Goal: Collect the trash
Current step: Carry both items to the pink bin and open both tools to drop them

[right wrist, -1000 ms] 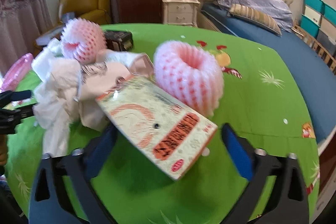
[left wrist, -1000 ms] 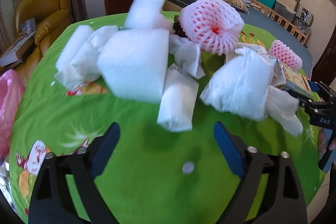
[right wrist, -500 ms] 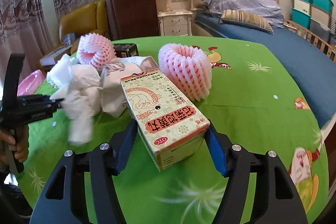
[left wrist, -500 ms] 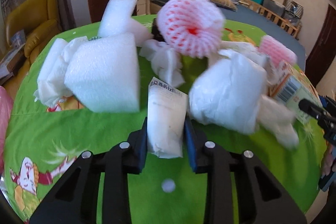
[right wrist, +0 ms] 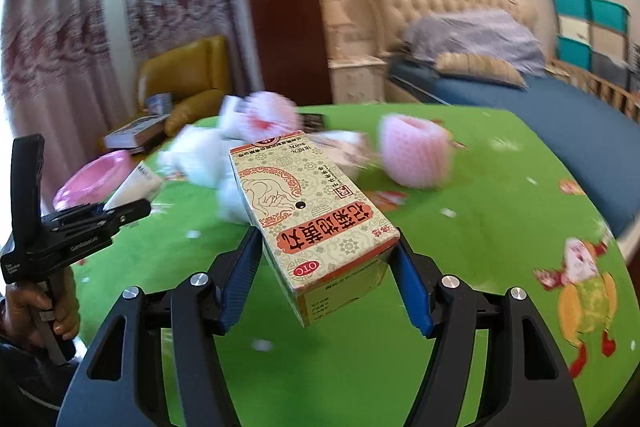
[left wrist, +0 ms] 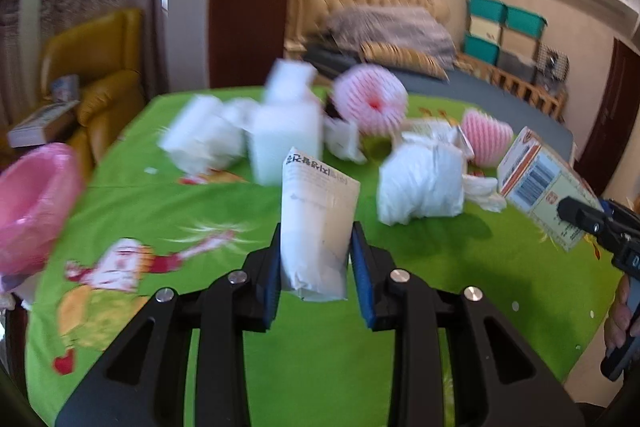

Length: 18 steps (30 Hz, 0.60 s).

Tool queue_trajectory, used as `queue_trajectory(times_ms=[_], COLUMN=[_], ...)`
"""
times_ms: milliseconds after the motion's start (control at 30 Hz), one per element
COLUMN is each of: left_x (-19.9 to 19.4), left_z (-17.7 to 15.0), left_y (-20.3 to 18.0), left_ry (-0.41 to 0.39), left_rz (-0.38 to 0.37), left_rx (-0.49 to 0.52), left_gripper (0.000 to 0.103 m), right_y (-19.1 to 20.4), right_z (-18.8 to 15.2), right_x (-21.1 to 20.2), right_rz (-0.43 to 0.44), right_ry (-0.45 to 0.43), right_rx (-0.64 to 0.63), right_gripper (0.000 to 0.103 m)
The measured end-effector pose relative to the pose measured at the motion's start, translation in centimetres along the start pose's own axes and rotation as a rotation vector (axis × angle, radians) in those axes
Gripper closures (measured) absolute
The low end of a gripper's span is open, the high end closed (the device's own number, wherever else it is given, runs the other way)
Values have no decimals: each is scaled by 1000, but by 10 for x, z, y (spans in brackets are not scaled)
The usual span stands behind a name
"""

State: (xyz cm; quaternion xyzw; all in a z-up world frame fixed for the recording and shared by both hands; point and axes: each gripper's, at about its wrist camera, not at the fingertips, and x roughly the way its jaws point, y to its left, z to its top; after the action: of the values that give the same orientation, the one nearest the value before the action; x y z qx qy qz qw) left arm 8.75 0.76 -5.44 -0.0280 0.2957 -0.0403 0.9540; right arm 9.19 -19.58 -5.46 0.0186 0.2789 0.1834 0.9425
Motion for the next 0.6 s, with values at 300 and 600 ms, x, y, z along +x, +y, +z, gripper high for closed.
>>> queue_trajectory(times_ms=[300,600], left_x=[-66,-114], left_z=[-11,-10], left_y=[83,208], left_ry=[-111,-116], left_rz=[179,331], left_rx=[-101,-225], left_gripper=[72,72], right_y=[120,230], right_z=[26,56], right_x=[39,93], right_rz=[204,350], right_ry=[-8,36], right_rx=[-127,-200], right_gripper=[40,40])
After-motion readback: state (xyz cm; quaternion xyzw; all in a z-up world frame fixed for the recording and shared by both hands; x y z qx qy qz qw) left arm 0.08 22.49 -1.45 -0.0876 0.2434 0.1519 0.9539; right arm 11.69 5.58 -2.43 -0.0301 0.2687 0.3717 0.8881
